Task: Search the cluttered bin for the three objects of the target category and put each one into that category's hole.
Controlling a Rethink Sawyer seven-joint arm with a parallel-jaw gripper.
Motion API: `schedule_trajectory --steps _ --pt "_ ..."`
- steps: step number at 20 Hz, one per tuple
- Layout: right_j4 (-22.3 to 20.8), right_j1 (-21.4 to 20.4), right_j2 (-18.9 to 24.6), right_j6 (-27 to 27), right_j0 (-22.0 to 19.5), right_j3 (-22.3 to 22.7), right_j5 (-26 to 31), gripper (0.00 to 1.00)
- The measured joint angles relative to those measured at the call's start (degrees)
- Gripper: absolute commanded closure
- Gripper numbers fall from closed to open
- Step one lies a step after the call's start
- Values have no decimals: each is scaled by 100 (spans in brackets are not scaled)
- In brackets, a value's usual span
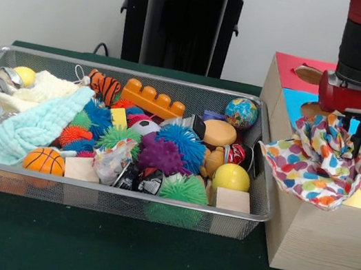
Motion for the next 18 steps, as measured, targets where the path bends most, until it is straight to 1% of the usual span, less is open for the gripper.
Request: schedule_trajectory --steps 12,18 --pt "0 94 -12 0 66 -173 0 100" --pt "-4 96 -141 0 177 -182 -62 100"
